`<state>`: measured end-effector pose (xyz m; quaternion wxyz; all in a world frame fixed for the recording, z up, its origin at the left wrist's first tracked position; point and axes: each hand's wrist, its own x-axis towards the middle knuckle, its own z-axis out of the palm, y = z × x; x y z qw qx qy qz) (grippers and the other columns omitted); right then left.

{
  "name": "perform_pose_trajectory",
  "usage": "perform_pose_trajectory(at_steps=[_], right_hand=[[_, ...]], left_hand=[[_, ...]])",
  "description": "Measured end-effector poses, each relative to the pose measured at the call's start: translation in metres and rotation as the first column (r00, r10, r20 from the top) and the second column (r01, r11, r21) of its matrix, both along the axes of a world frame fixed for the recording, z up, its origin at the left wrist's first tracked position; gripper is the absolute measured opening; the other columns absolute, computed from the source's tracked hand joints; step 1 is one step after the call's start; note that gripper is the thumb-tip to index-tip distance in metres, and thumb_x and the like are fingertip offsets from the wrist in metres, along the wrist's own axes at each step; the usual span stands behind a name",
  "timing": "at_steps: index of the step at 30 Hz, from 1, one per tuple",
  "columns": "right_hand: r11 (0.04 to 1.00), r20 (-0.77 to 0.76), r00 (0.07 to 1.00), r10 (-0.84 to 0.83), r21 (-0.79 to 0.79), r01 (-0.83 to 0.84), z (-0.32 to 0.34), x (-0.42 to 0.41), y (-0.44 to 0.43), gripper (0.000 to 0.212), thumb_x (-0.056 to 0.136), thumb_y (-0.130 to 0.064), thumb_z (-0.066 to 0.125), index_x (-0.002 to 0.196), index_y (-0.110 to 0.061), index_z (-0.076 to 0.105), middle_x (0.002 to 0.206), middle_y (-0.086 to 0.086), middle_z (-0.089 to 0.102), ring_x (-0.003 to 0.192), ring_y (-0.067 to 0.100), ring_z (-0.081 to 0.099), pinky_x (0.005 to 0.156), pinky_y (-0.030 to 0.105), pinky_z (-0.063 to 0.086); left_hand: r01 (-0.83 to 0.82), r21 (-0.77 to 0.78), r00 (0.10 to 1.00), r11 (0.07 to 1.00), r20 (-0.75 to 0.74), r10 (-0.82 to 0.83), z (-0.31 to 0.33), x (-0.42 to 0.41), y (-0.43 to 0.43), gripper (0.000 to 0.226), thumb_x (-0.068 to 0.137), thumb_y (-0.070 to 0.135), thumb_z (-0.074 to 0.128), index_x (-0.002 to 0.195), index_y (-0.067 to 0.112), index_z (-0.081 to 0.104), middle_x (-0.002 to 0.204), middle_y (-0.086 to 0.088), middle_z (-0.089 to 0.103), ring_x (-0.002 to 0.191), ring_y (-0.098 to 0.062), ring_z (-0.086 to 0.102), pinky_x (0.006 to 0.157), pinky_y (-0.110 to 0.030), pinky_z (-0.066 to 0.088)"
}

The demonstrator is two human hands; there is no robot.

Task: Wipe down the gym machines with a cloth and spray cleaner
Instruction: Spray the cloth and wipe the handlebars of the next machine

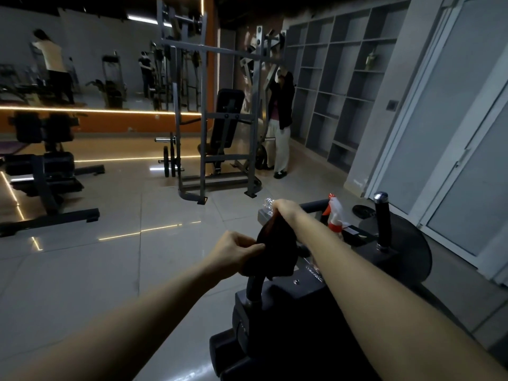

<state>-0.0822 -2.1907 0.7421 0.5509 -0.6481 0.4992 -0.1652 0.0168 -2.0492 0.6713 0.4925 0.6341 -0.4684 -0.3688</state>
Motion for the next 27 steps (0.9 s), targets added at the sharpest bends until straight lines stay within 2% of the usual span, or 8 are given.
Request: perform_pose_trajectory(at_steps=[4,7,9,14,18,21,24,27], right_hand=[[0.937,0.090,0.992,-0.088,-0.332,0.113,-0.016,-0.012,0.032,0.028,0.102,-0.026,0.038,0.081,-0.014,0.052,0.090,0.009,0.057,0.091,0.027,0.054,0.084,0.038,0.042],[0.640,-0.088,0.996,-0.029,-0.767,-0.049,-0.037,-0.022,0.050,0.018,0.103,-0.035,0.041,0.098,-0.019,0.045,0.097,0.002,0.054,0.087,0.024,0.054,0.073,0.036,0.040],[0.504,-0.102,0.992,0.076,-0.855,-0.126,-0.046,-0.031,0.050,0.018,0.101,-0.033,0.049,0.108,-0.017,0.045,0.105,-0.001,0.050,0.087,0.019,0.053,0.073,0.035,0.043],[0.702,-0.144,0.903,0.405,-0.583,-0.408,-0.012,-0.056,0.014,0.024,0.095,-0.029,0.067,0.117,-0.023,0.060,0.108,-0.004,0.064,0.098,0.011,0.063,0.083,0.020,0.050],[0.784,-0.218,0.824,0.523,-0.257,-0.565,0.024,-0.068,-0.005,0.047,0.083,-0.016,0.081,0.124,-0.023,0.060,0.116,0.009,0.068,0.108,0.029,0.068,0.100,0.045,0.053],[0.778,-0.273,0.806,0.525,-0.231,-0.585,0.036,-0.071,-0.020,0.039,0.082,-0.002,0.077,0.119,-0.008,0.068,0.113,0.015,0.073,0.105,0.031,0.070,0.099,0.046,0.054],[0.851,-0.139,0.901,0.412,-0.295,-0.434,0.037,-0.065,-0.024,0.023,0.090,0.008,0.059,0.108,-0.001,0.070,0.093,0.012,0.072,0.080,0.018,0.070,0.072,0.024,0.057],[0.960,0.182,0.978,0.100,-0.277,-0.046,0.033,-0.056,-0.024,0.022,0.096,0.003,0.051,0.085,-0.012,0.063,0.072,0.006,0.058,0.055,0.012,0.057,0.050,0.024,0.047]], left_hand=[[-0.026,0.023,0.999,0.999,0.026,0.025,0.004,-0.006,0.002,0.019,0.099,0.023,0.065,0.088,0.012,0.076,0.067,0.001,0.074,0.059,-0.010,0.070,0.053,-0.019,0.051],[-0.046,0.031,0.999,0.998,0.026,0.045,0.004,-0.008,0.002,0.021,0.100,0.022,0.064,0.088,0.010,0.076,0.062,0.001,0.071,0.052,-0.010,0.065,0.049,-0.020,0.048],[-0.044,0.047,0.998,0.998,0.052,0.041,0.008,-0.008,0.004,0.021,0.100,0.024,0.064,0.089,0.012,0.077,0.072,-0.003,0.074,0.061,-0.014,0.071,0.055,-0.024,0.055],[-0.113,0.072,0.973,0.991,0.212,0.096,0.034,0.007,0.007,0.014,0.100,0.018,0.062,0.094,0.014,0.074,0.091,-0.015,0.076,0.077,-0.023,0.075,0.064,-0.030,0.062],[-0.298,-0.128,0.943,0.946,0.114,0.312,0.074,0.031,0.006,0.013,0.103,0.013,0.056,0.100,0.015,0.068,0.095,-0.007,0.071,0.083,-0.015,0.071,0.062,-0.022,0.057],[-0.375,-0.202,0.918,0.905,0.052,0.392,0.097,0.038,-0.014,0.016,0.103,0.019,0.057,0.090,0.019,0.067,0.090,-0.005,0.069,0.084,-0.019,0.070,0.060,-0.025,0.053],[-0.422,-0.237,0.901,0.875,-0.007,0.433,0.111,0.034,-0.043,0.014,0.104,0.023,0.057,0.094,0.019,0.066,0.092,-0.005,0.068,0.090,-0.022,0.069,0.072,-0.034,0.059],[-0.443,-0.257,0.893,0.859,-0.043,0.448,0.123,0.030,-0.060,0.009,0.103,0.020,0.057,0.106,0.014,0.063,0.097,-0.004,0.065,0.100,-0.025,0.067,0.089,-0.045,0.060]])
